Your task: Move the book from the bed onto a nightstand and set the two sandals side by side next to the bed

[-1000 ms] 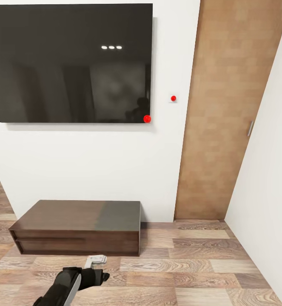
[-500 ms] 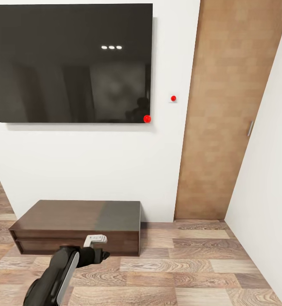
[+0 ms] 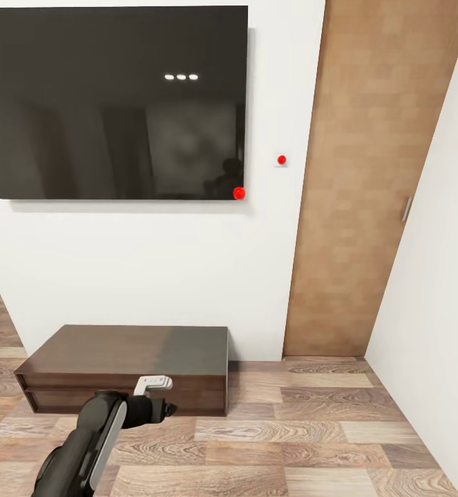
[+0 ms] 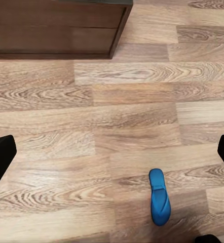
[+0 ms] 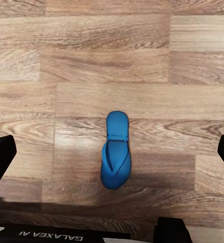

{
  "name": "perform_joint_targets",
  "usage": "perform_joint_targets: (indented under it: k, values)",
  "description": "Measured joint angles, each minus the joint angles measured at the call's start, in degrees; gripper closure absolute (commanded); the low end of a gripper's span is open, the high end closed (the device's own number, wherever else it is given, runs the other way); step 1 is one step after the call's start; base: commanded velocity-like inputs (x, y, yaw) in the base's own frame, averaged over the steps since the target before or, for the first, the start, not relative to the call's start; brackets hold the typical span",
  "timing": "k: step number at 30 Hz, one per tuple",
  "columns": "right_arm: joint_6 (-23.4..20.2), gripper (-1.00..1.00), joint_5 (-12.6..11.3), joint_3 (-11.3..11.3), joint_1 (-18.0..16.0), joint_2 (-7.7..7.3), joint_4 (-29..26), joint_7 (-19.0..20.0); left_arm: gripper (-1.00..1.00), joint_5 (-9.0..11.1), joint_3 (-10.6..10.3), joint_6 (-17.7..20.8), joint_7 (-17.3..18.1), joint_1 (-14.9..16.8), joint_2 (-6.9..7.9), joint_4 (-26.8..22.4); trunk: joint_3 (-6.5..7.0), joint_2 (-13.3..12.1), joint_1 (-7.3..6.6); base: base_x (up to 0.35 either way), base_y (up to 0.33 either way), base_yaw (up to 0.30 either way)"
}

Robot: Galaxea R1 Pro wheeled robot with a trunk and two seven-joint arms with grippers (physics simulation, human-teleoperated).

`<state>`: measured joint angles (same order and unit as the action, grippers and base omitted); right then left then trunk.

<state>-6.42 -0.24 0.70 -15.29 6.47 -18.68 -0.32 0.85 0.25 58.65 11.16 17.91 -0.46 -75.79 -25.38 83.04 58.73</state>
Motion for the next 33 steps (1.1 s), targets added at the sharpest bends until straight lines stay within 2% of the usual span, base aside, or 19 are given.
perform_joint_targets:
  k: [13, 21, 33]
  values:
    - [0.05, -1.0, 0.0, 0.03, 0.0, -0.04, 0.08, 0.0, -1.0, -0.17, -0.01, 0.87, -1.9, -0.01, 0.02, -2.26, 0.0, 0.0, 0.0, 0.0, 0.0, 0.0]
    - [0.02, -1.0, 0.0, 0.08, 0.0, -0.01, 0.11, 0.0, -1.0, -0.15, -0.07, 1.01, -3.02, -0.19, -0.12, -4.36, -1.43, 3.19, 1.75, 0.0, 0.0, 0.0]
    - [0.02, -1.0, 0.0, 0.0, 0.0, -0.04, 0.77, 0.0, -1.0, -0.14, -0.06, 1.07, -3.3, -0.27, -0.28, -4.89, -3.59, 8.01, 4.39, 0.0, 0.0, 0.0]
